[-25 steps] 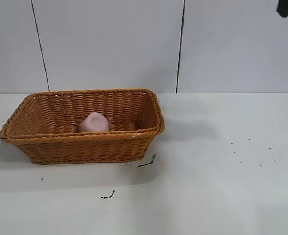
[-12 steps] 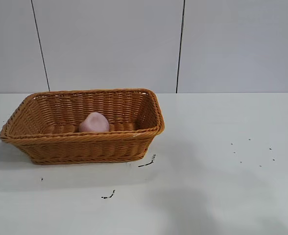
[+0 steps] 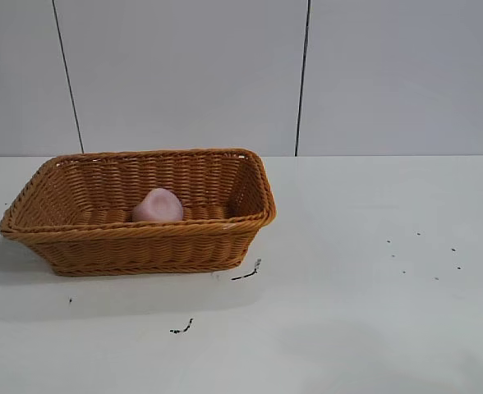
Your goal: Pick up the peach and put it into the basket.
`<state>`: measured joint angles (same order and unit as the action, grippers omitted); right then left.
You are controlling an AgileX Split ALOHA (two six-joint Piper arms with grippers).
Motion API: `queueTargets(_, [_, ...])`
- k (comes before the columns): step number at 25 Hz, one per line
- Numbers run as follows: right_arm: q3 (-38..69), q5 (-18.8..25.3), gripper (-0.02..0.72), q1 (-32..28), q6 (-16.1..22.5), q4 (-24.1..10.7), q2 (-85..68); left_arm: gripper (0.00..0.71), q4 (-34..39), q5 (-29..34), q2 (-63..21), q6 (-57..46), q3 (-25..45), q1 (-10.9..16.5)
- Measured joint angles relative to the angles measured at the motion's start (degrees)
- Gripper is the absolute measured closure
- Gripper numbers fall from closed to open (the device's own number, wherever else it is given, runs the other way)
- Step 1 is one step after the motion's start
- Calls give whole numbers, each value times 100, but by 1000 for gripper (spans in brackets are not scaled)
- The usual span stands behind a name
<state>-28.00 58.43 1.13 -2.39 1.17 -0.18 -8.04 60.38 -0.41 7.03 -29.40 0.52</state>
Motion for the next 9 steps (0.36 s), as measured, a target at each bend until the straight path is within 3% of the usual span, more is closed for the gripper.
queueTargets(9, [0, 0, 8, 0, 0, 0, -19, 16, 0, 0, 0, 0, 0, 0])
